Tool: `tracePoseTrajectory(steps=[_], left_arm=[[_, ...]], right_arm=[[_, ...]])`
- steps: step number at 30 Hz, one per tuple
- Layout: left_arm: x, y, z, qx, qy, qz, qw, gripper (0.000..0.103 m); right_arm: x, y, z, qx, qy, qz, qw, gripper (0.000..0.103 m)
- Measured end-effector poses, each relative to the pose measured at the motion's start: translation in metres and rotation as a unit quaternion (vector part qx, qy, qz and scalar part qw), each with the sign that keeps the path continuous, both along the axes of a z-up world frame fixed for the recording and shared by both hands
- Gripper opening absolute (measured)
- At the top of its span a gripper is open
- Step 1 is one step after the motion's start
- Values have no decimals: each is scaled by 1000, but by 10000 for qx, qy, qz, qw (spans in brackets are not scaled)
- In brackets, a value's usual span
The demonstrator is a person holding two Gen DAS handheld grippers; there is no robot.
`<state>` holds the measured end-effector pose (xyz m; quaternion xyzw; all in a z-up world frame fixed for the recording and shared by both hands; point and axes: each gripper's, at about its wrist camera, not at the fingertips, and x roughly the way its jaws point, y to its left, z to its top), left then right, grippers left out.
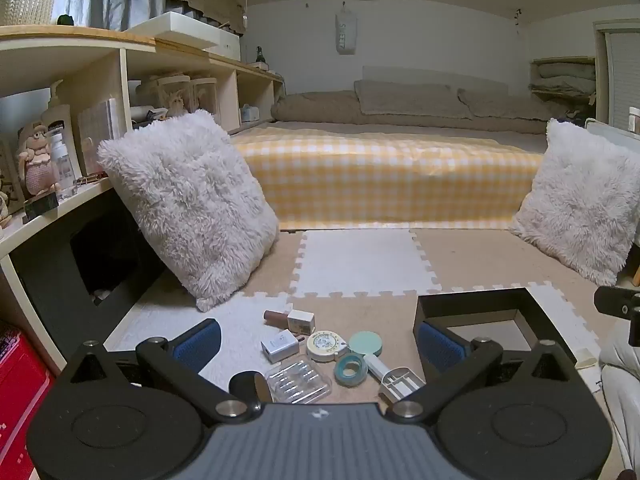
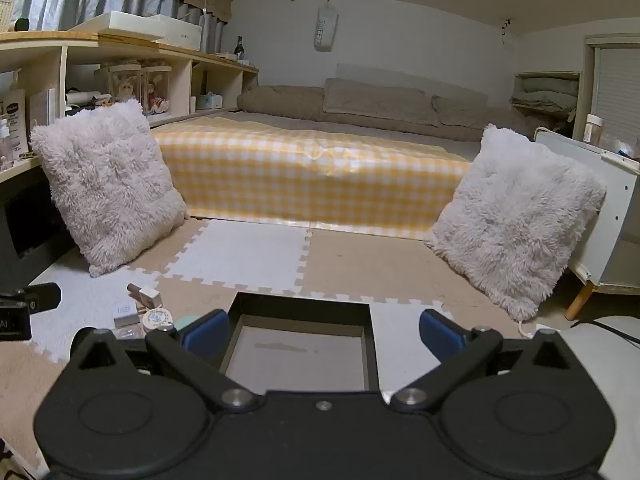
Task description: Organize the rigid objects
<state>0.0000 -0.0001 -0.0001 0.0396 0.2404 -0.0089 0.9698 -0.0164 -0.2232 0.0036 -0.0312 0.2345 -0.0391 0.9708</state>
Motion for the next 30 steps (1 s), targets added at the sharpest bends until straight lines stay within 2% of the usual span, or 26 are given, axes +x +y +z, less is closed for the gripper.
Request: tracePoseTrajectory(steps=[30], left_arm=[[1,0,0,-3,69,-11,10000,103]], right_arm=[[0,1,1,-22,1,-9,10000,103]])
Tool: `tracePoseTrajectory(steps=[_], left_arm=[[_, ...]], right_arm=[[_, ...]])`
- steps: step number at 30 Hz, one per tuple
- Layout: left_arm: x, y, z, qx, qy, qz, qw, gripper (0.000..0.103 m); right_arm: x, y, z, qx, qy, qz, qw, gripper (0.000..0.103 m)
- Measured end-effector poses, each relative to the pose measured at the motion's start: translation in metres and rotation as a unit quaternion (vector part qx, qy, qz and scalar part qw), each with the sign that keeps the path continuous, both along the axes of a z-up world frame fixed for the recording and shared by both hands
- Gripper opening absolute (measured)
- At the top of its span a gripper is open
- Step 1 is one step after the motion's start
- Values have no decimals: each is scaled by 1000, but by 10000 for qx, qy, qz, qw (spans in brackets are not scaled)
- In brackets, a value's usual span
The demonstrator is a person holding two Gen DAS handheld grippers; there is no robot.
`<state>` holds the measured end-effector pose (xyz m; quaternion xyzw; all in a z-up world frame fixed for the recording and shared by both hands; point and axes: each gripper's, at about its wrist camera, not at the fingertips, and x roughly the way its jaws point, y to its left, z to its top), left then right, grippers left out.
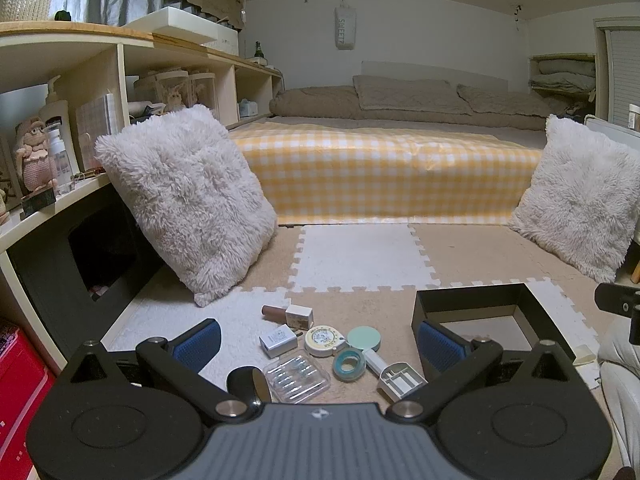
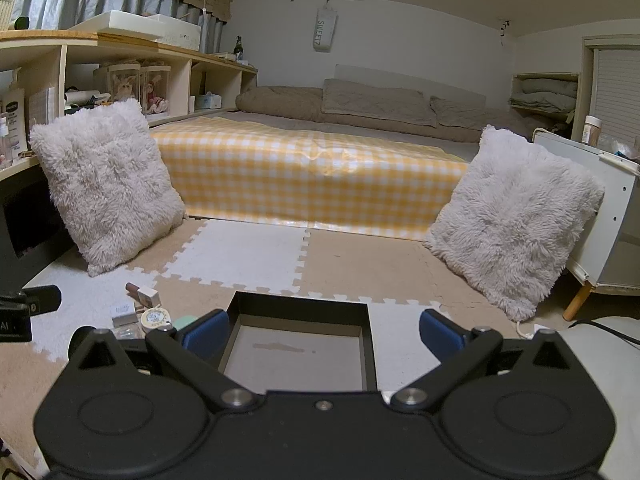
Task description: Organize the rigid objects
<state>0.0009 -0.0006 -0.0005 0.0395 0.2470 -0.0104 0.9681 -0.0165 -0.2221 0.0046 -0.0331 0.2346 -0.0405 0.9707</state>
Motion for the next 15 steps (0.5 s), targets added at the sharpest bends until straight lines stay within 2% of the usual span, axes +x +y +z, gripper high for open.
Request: tracePoseTrajectory(steps=[15], left_arm=[[0,1,-2,-3,12,-1,10000,103]], right_arm=[[0,-1,-1,-16,7,0,10000,103]])
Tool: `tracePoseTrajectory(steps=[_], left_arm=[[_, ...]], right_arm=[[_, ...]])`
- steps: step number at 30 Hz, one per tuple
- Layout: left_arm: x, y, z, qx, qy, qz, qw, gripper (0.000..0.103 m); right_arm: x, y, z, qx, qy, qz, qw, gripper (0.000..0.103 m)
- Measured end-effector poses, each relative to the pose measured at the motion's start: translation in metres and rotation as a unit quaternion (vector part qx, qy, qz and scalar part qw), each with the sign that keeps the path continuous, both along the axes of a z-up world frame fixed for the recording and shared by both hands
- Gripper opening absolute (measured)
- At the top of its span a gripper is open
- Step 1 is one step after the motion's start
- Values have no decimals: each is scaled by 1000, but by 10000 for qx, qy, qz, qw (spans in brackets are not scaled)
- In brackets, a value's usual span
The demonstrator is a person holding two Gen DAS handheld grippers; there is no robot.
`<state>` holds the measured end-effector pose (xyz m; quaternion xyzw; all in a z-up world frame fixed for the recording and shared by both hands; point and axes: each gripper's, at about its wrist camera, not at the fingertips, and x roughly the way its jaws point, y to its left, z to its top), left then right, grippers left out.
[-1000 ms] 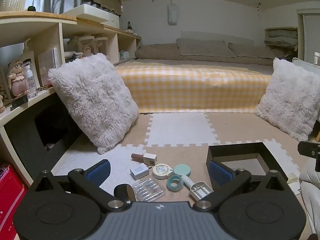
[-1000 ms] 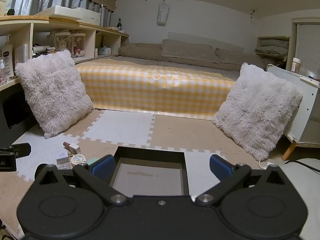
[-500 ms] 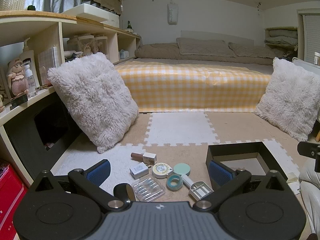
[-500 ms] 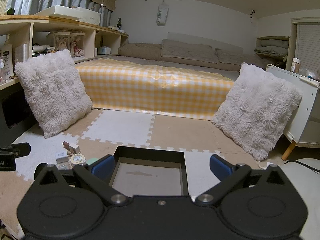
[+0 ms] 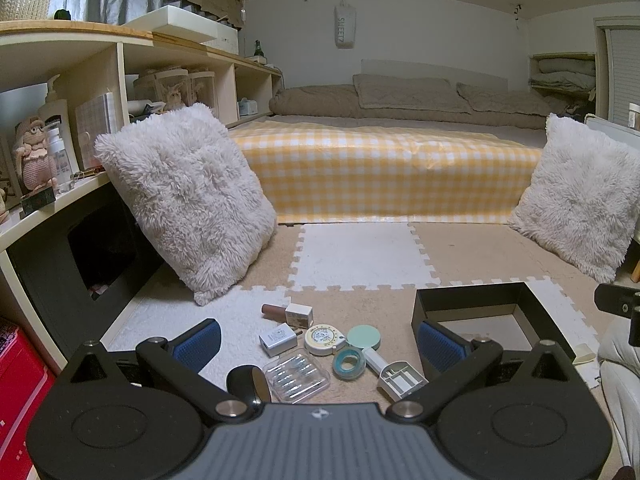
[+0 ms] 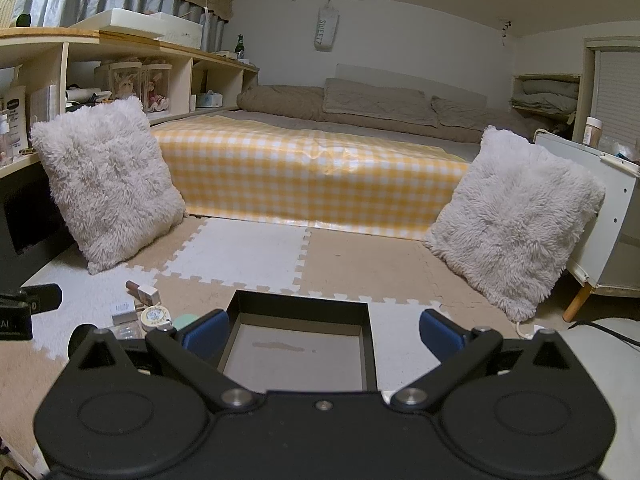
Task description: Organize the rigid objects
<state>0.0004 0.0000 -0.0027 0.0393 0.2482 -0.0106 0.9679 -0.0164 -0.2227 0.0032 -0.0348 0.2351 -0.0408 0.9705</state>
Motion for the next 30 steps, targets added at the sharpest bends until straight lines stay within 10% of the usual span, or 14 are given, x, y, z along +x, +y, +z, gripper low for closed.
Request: tracePoseTrajectory(steps=[30], left_arm=[[-2,-2,-4,-6,23,-6,10000,103]], right_arm=[[0,2,0,-19,7,2,10000,103]])
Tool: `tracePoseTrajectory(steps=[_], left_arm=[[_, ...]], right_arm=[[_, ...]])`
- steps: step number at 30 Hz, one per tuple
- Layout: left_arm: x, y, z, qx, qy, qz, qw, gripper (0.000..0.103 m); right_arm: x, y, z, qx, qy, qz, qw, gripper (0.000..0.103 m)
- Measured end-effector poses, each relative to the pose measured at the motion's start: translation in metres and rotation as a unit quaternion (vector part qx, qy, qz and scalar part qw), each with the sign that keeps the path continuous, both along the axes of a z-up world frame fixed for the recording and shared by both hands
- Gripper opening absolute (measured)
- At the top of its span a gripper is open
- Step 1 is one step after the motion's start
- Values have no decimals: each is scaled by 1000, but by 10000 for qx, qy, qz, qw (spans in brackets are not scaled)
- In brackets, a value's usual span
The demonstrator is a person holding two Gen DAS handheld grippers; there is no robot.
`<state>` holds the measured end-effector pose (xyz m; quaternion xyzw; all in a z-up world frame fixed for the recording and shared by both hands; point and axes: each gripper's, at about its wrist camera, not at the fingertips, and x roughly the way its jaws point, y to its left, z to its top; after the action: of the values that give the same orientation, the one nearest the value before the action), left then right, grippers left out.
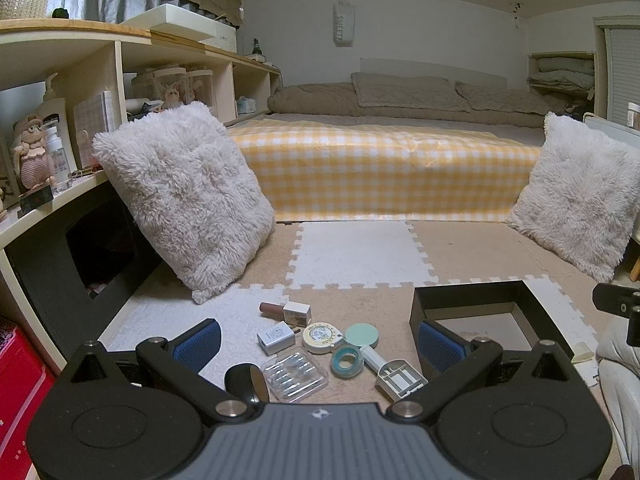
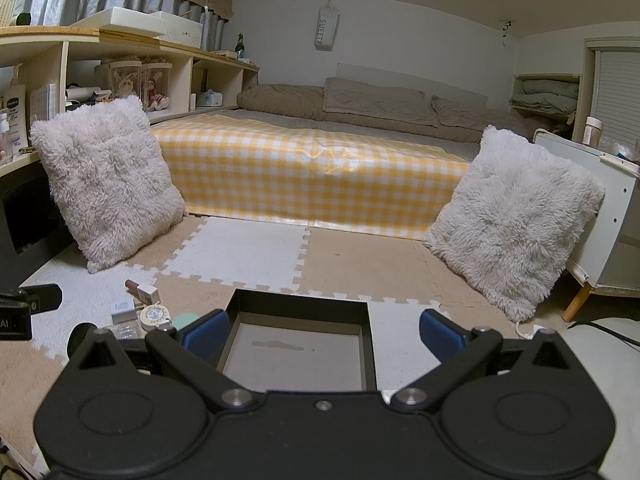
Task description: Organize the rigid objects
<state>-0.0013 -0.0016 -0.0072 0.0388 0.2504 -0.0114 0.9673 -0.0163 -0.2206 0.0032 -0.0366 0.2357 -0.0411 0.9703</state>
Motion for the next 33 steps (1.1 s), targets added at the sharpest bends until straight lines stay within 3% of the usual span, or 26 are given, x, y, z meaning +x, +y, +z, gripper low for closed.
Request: tracePoseTrajectory(steps=[25,33], left_arm=[[-3,-4,-9,-62,-30,51,10000,103],[5,2,6,-251,-112,4,9996,103]], right_arm=[[0,4,2,9,-30,27,10000,103],[3,-10,5,50,-124,-45,9999,103]])
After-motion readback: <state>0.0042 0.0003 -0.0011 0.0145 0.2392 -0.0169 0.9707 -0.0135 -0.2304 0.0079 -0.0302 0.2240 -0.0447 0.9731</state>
